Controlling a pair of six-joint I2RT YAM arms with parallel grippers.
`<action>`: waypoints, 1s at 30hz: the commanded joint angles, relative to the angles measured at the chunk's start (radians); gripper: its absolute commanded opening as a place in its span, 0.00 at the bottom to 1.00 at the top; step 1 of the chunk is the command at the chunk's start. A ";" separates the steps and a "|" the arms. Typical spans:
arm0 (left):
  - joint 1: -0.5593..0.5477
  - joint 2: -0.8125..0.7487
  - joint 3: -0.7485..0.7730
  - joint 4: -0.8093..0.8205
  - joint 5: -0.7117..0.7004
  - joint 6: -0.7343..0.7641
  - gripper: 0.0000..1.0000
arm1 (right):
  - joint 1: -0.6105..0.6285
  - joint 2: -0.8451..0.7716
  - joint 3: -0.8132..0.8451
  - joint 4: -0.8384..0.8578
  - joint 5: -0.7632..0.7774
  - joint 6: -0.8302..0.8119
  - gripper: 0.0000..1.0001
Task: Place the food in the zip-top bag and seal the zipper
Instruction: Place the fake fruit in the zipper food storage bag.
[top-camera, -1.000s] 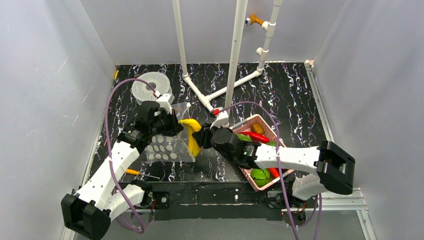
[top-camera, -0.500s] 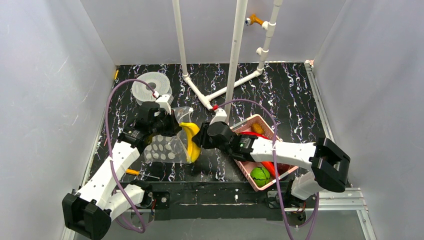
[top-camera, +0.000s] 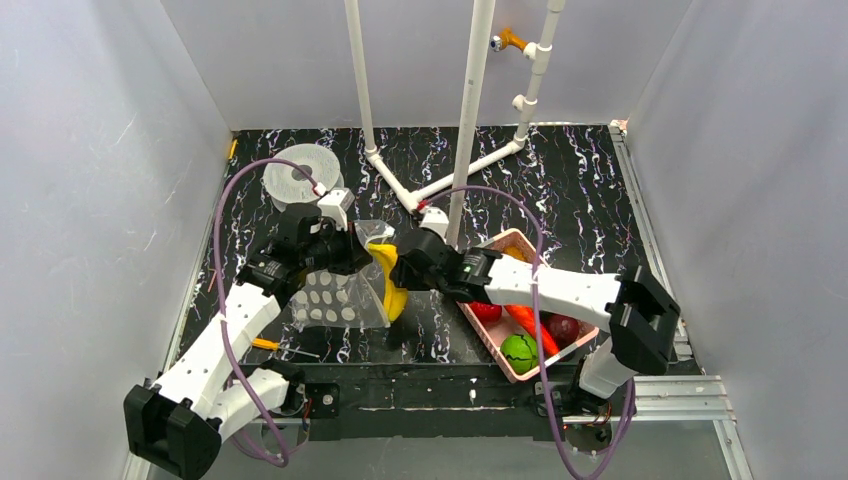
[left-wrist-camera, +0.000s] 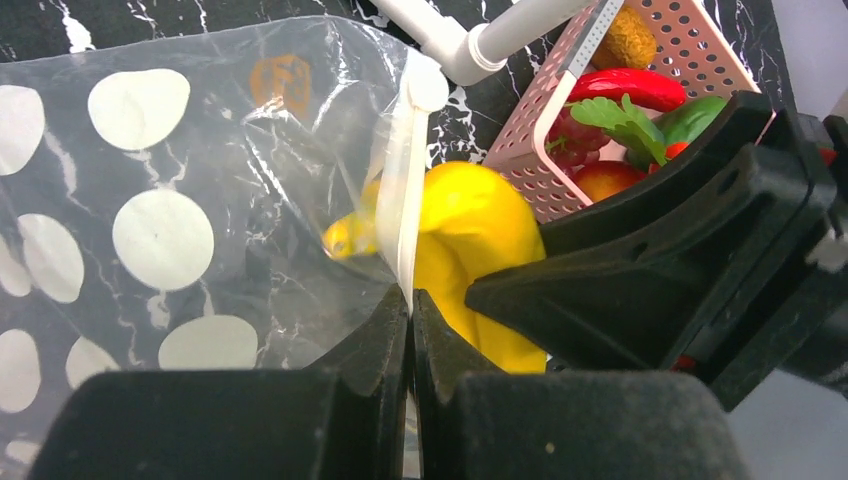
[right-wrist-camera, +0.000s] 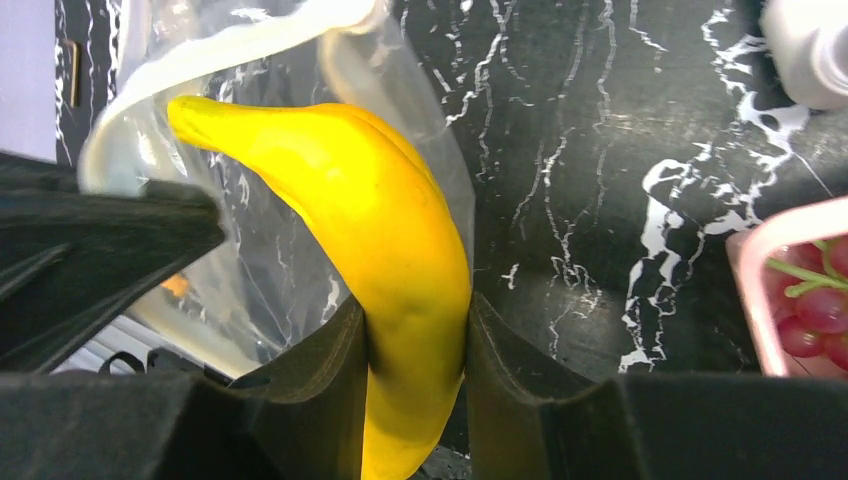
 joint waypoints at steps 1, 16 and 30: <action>0.000 0.025 0.008 0.029 0.077 0.007 0.00 | 0.042 0.066 0.162 -0.102 -0.007 -0.087 0.01; 0.000 0.049 0.015 0.023 0.097 0.009 0.00 | 0.048 0.095 0.306 -0.236 0.173 -0.099 0.01; 0.000 0.069 0.017 0.053 0.220 0.005 0.00 | -0.114 0.031 0.085 0.174 -0.248 -0.178 0.11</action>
